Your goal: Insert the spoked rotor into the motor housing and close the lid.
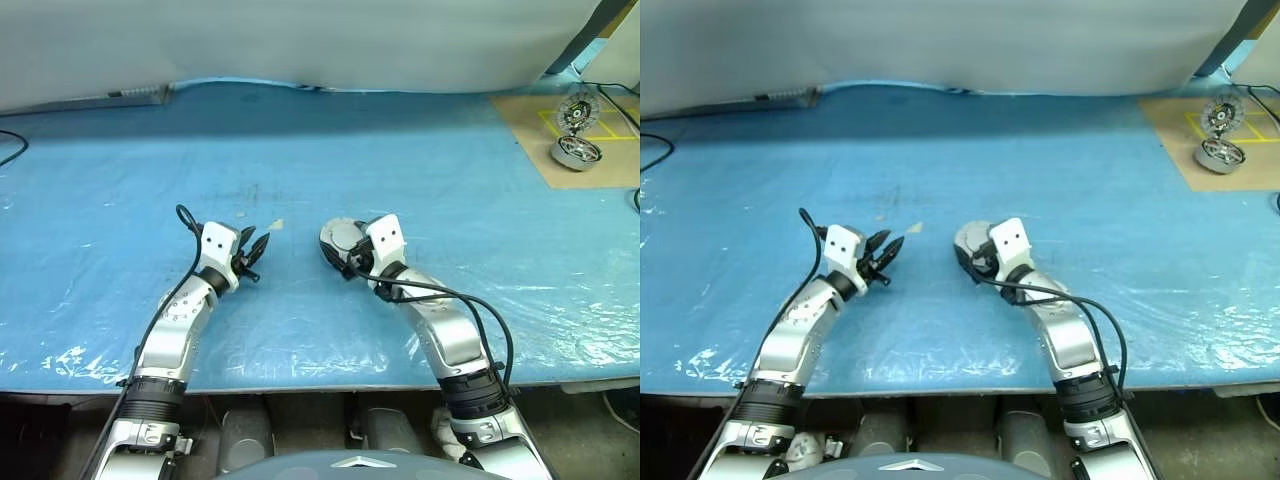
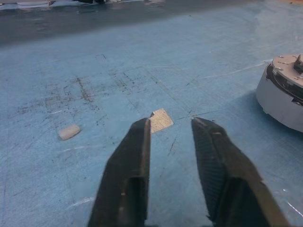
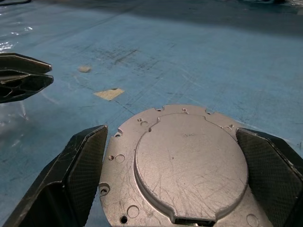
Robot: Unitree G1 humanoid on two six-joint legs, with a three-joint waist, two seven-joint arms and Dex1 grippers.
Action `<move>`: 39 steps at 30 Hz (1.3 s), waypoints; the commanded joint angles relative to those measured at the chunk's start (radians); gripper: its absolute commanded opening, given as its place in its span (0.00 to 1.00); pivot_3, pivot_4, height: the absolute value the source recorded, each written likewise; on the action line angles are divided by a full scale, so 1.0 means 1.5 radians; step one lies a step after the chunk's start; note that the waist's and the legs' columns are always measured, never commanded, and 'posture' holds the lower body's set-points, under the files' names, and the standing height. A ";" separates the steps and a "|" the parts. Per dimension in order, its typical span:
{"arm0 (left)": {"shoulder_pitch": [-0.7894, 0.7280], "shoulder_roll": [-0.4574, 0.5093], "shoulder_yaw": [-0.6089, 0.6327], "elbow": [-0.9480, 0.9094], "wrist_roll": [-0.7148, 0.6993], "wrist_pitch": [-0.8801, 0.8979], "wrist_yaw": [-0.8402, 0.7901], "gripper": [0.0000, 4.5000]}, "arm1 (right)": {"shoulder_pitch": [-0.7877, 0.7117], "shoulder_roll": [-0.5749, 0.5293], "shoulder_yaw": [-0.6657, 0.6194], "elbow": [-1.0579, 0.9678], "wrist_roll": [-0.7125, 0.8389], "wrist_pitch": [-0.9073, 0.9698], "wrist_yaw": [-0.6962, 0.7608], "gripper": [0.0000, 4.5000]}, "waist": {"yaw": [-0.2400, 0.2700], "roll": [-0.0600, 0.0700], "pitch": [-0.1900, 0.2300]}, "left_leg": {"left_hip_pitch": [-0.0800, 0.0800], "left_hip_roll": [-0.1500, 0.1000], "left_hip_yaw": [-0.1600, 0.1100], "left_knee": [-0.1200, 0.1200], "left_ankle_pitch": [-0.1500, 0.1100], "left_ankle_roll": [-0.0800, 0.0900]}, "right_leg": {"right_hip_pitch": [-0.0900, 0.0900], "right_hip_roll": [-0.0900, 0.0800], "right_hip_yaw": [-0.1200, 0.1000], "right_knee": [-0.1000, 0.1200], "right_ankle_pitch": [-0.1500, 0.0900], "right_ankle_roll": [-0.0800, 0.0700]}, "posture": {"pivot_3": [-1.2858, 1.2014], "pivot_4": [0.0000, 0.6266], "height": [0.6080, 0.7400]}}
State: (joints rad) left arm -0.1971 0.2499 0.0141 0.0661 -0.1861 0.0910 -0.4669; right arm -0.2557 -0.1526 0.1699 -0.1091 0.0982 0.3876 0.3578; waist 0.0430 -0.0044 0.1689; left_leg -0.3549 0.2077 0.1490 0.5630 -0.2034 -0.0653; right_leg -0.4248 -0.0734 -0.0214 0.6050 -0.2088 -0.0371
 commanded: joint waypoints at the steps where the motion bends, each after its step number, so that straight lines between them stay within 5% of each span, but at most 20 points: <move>1: -0.009 0.005 0.006 -0.016 0.000 -0.003 0.003 0.07 | -0.007 0.004 -0.008 -0.016 -0.001 -0.014 -0.007 1.00 | 0.000 0.000 0.000 | 0.000 0.000 0.000 0.000 0.000 0.000 | 0.000 0.000 0.000 0.000 0.000 0.000 | 0.52 0.24 1.00; 33: -0.017 0.002 0.001 -0.010 -0.003 0.008 -0.007 0.07 | -0.010 0.018 -0.020 -0.056 0.056 -0.033 0.044 1.00 | 0.000 0.000 0.000 | 0.000 0.000 0.000 0.000 0.000 0.000 | 0.000 0.000 0.000 0.000 0.000 0.000 | 0.52 0.24 1.00; 39: -0.020 0.002 0.000 -0.009 -0.003 0.010 -0.008 0.07 | -0.028 -0.073 0.064 0.014 -0.113 -0.135 0.026 1.00 | 0.001 0.000 0.000 | -0.003 0.000 0.000 0.001 0.000 0.000 | -0.002 0.000 0.000 0.000 0.000 0.000 | 0.52 0.24 1.00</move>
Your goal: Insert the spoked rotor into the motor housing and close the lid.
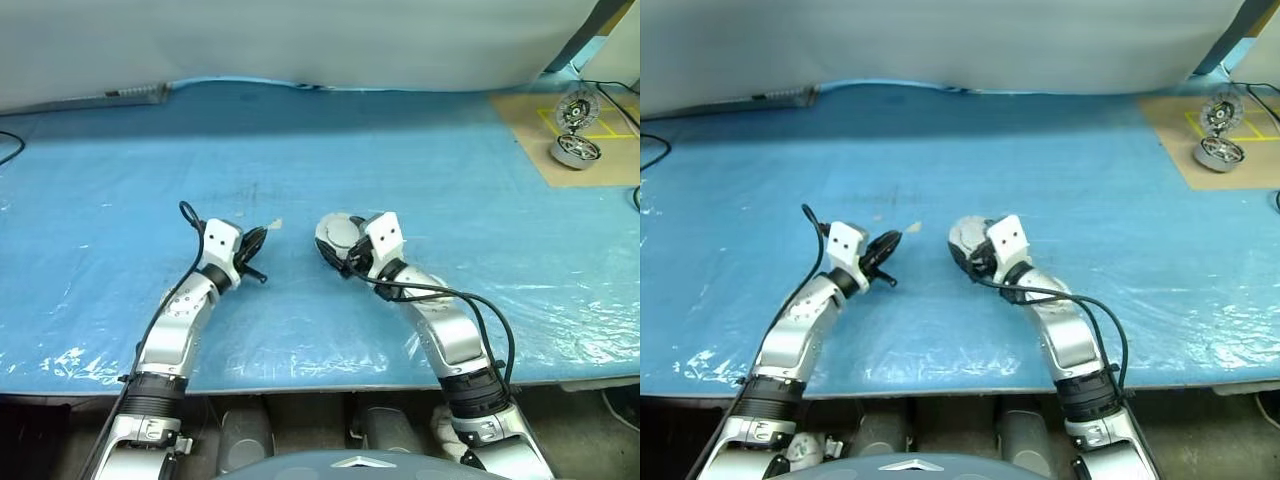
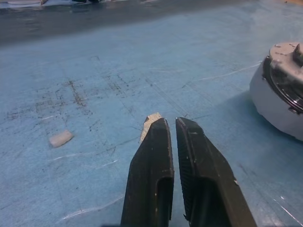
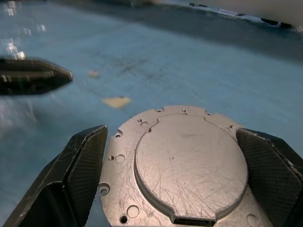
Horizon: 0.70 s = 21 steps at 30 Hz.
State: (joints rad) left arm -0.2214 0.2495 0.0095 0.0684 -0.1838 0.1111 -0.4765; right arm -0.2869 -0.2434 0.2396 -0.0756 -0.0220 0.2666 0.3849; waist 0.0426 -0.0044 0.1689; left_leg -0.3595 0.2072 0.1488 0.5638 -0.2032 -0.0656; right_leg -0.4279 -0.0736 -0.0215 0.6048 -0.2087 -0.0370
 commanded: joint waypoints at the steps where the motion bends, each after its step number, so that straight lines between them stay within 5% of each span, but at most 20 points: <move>1: -0.003 0.002 0.003 -0.011 -0.005 -0.003 -0.002 0.07 | -0.004 -0.009 0.015 -0.013 -0.020 -0.051 0.014 1.00 | 0.001 0.000 0.000 | 0.000 0.000 0.000 0.000 0.000 0.000 | 0.000 0.000 0.000 0.000 0.000 0.000 | 0.52 0.24 1.00; 12: -0.002 -0.003 0.010 -0.022 -0.024 0.020 -0.004 0.07 | 0.006 0.021 0.003 -0.017 0.001 -0.005 0.020 1.00 | -0.001 0.000 0.000 | -0.003 0.000 0.000 0.000 0.000 0.000 | -0.002 0.000 0.000 0.001 0.000 0.000 | 0.52 0.24 1.00; 21: -0.128 0.005 0.005 0.013 -0.166 0.229 -0.112 0.07 | -0.007 0.027 0.012 0.006 -0.005 -0.012 0.030 1.00 | 0.000 0.000 0.000 | -0.003 0.000 0.000 0.001 0.000 0.000 | -0.002 0.000 0.000 0.001 0.000 0.000 | 0.52 0.24 1.00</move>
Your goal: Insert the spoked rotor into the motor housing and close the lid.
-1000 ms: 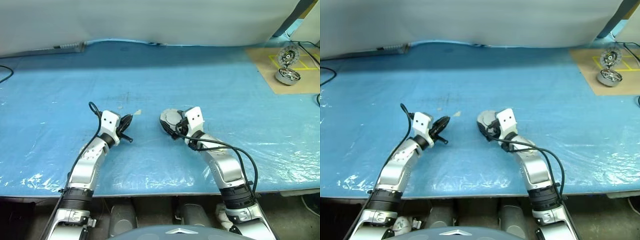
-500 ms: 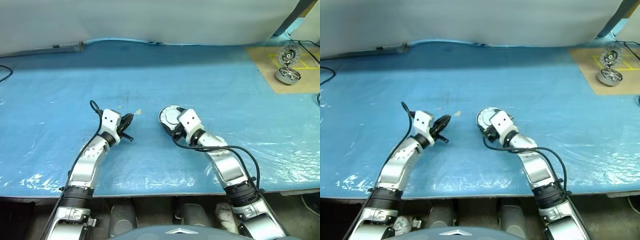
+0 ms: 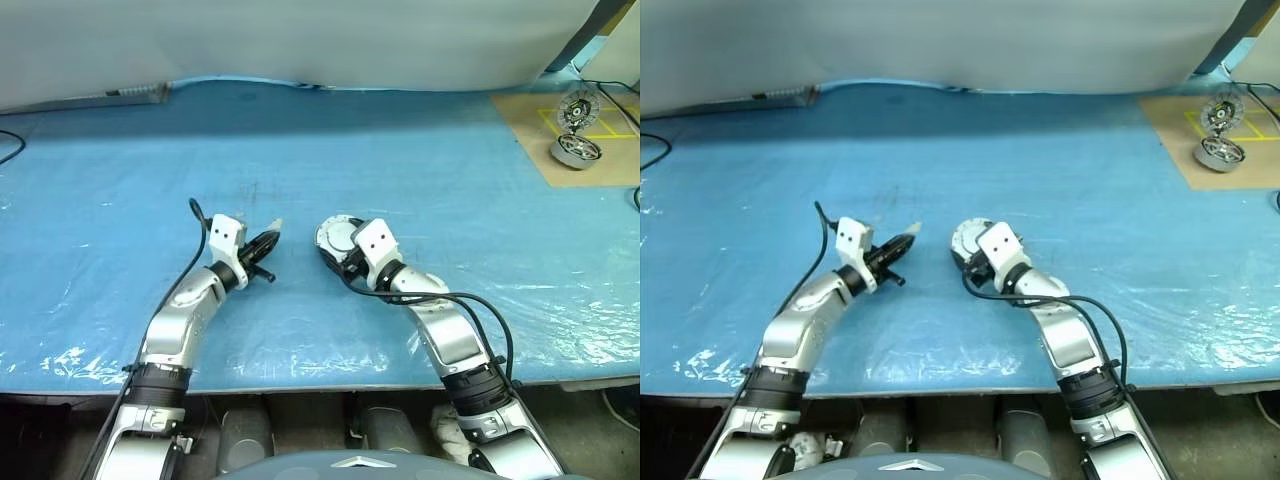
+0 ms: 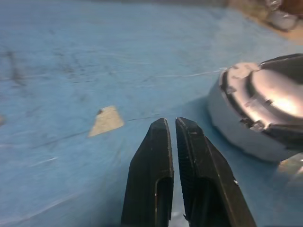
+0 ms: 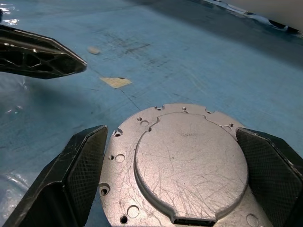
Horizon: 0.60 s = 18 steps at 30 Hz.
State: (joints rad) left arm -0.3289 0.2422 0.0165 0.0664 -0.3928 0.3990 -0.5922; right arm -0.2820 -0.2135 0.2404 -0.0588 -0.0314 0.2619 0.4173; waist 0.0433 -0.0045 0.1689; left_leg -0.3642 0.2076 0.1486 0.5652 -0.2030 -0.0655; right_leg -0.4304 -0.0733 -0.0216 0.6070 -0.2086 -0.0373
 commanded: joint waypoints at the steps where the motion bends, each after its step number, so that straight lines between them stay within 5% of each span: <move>1: -0.077 0.011 -0.004 0.035 -0.024 0.043 -0.045 0.07 | -0.012 0.008 0.013 -0.002 0.001 -0.009 0.010 1.00 | 0.000 0.000 0.000 | 0.000 0.000 0.000 0.000 0.000 0.000 | 0.000 0.000 0.000 0.000 0.000 0.000 | 0.52 0.24 1.00; 10: -0.222 0.008 -0.049 0.176 -0.014 0.059 -0.178 0.07 | -0.028 0.015 0.016 0.020 -0.005 -0.014 0.014 1.00 | -0.002 0.000 0.000 | 0.000 0.000 0.000 0.000 0.000 0.000 | 0.000 0.000 0.000 0.000 0.000 0.000 | 0.52 0.24 1.00; 18: -0.234 0.043 -0.156 0.266 0.113 0.047 -0.199 0.07 | -0.029 0.020 0.011 0.021 -0.006 -0.013 0.011 1.00 | 0.001 0.000 0.000 | 0.003 0.000 0.000 0.000 0.000 0.000 | 0.003 0.000 0.000 0.000 0.000 0.000 | 0.52 0.24 1.00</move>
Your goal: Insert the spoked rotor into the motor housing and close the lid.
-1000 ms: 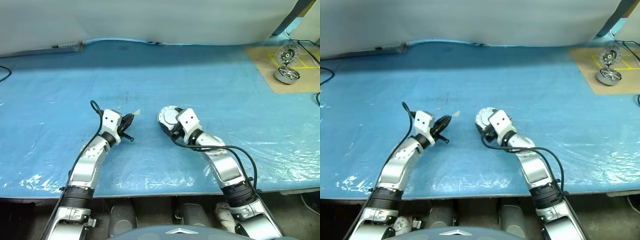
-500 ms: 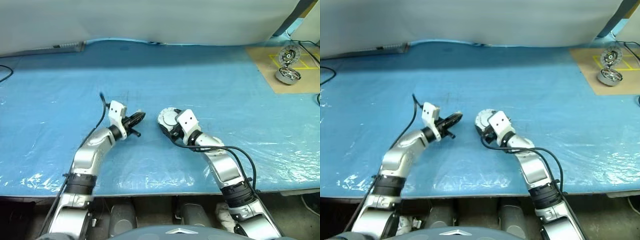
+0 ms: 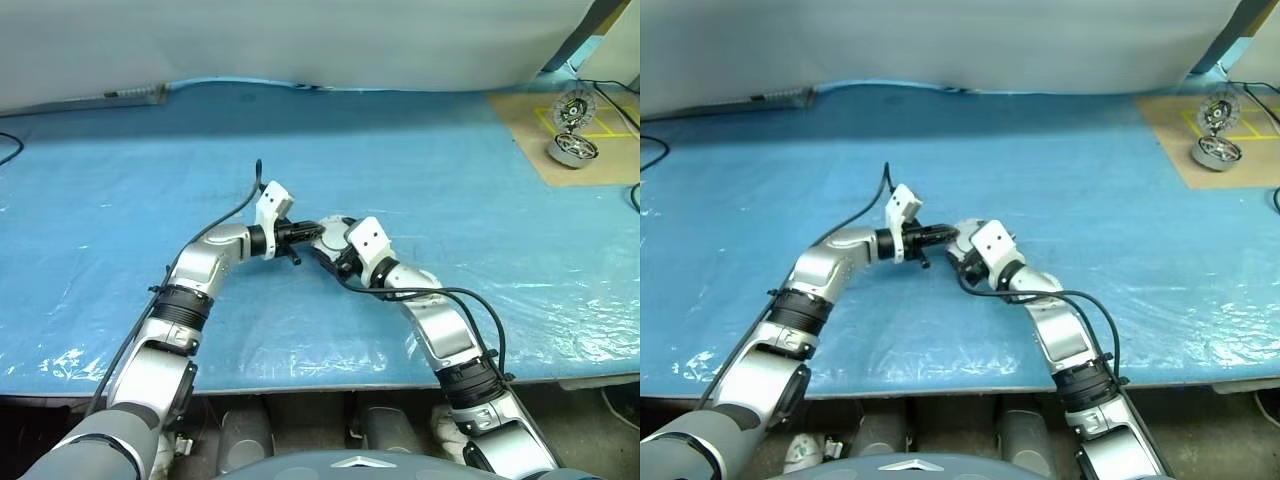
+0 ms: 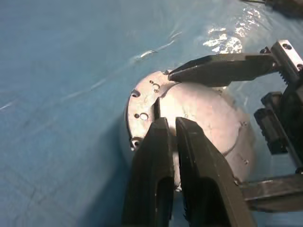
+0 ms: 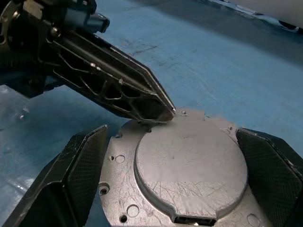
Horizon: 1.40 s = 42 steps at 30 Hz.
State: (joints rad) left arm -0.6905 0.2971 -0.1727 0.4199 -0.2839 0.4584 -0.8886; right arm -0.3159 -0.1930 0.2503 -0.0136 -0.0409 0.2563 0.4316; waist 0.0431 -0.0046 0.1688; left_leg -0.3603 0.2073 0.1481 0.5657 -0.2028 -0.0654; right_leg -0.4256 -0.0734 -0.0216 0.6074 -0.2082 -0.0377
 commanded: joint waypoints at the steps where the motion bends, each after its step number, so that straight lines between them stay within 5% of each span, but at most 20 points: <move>1: 0.006 0.005 -0.030 0.032 0.041 0.006 -0.002 0.07 | -0.007 0.010 0.001 -0.012 0.008 -0.011 0.003 1.00 | 0.001 0.000 0.000 | 0.002 0.000 0.000 0.000 0.000 0.000 | 0.002 0.000 0.000 0.000 0.000 0.000 | 0.52 0.24 1.00; 12: 0.007 -0.008 -0.016 0.032 0.049 -0.006 0.001 0.07 | -0.031 0.093 -0.095 -0.064 0.163 0.007 0.012 1.00 | 0.002 0.000 0.000 | 0.005 0.000 0.000 -0.001 0.000 0.000 | 0.004 -0.001 0.000 -0.001 0.000 0.000 | 0.52 0.24 1.00; 25: 0.032 -0.046 0.111 -0.105 -0.054 -0.015 0.037 0.07 | 0.015 0.006 -0.072 -0.104 0.114 0.027 0.007 1.00 | 0.002 0.000 0.000 | 0.001 0.000 0.000 -0.002 0.000 0.000 | 0.002 0.000 0.000 -0.002 0.000 0.000 | 0.52 0.24 1.00; 42: 0.343 -0.033 0.139 -0.342 -0.011 -0.202 0.163 0.07 | 0.013 -0.023 -0.025 -0.084 0.057 0.088 -0.009 1.00 | 0.000 0.000 0.000 | -0.001 0.000 0.000 -0.003 0.000 0.000 | -0.001 0.000 -0.001 -0.003 0.000 0.000 | 0.52 0.24 1.00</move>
State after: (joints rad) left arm -0.1857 0.2485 0.0341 -0.0238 -0.3049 0.1804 -0.6611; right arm -0.2841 -0.2326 0.2109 -0.1248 0.0492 0.3860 0.4249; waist 0.0433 -0.0050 0.1695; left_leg -0.3620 0.2079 0.1484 0.5617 -0.2032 -0.0654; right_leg -0.4267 -0.0735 -0.0227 0.6027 -0.2090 -0.0373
